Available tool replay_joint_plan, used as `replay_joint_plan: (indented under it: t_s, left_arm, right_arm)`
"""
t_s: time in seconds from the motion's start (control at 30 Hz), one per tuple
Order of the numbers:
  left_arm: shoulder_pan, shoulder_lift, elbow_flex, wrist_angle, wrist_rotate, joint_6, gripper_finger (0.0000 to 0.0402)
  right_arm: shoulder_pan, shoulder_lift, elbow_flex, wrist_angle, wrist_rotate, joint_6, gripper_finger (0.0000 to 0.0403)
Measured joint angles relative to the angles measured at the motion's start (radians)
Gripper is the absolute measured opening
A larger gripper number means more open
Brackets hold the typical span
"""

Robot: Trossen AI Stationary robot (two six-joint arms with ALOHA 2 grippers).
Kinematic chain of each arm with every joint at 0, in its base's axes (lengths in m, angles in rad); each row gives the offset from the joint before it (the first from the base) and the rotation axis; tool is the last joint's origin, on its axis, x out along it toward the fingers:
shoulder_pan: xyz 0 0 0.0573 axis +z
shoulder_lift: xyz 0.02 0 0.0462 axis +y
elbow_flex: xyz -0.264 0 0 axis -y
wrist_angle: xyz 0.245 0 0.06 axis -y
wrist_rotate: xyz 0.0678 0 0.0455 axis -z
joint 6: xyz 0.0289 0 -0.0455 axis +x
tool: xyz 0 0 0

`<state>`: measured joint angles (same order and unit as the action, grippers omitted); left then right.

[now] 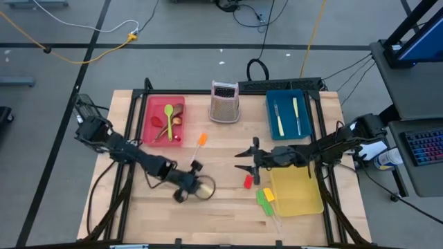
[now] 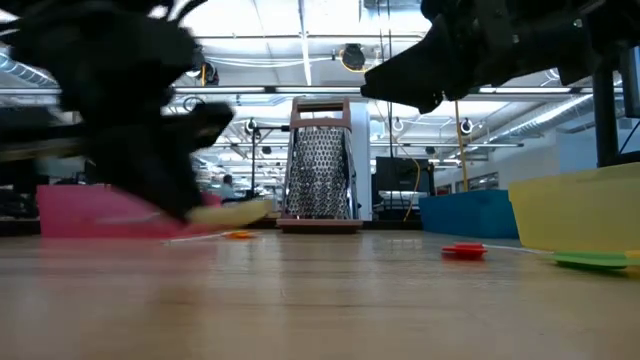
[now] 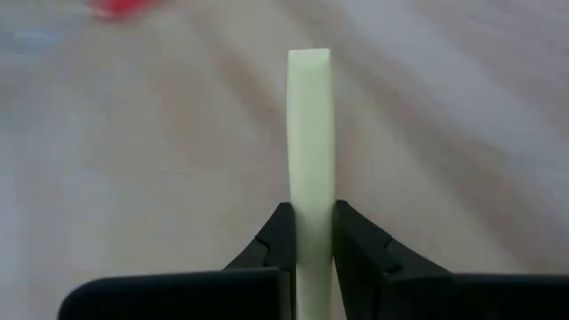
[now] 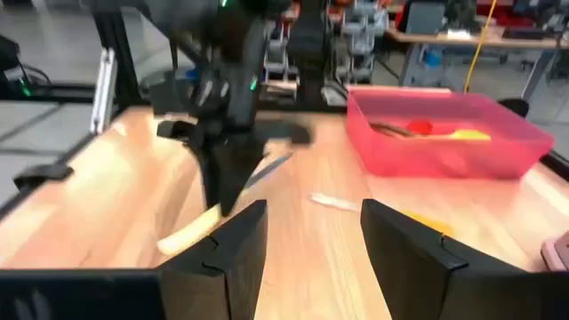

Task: Pick & Place Kitchen Items
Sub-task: Put the yellow knife into the blue bin

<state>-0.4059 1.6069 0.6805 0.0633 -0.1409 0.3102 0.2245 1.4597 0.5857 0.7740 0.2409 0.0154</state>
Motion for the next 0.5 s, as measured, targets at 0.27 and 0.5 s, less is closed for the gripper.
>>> replay_joint_plan:
  t_s: [0.27, 0.5]
  left_arm:
    - [0.186, -0.002, 0.081, 0.054, -0.091, 0.002, 0.005]
    - [0.264, -0.003, 0.101, 0.223, -0.071, -0.028, 0.0053]
  right_arm:
    - [-0.004, 0.0, 0.012, -0.067, 0.025, -0.036, 0.0176]
    - [-0.036, 0.0, 0.012, -0.068, 0.045, -0.103, 0.0176]
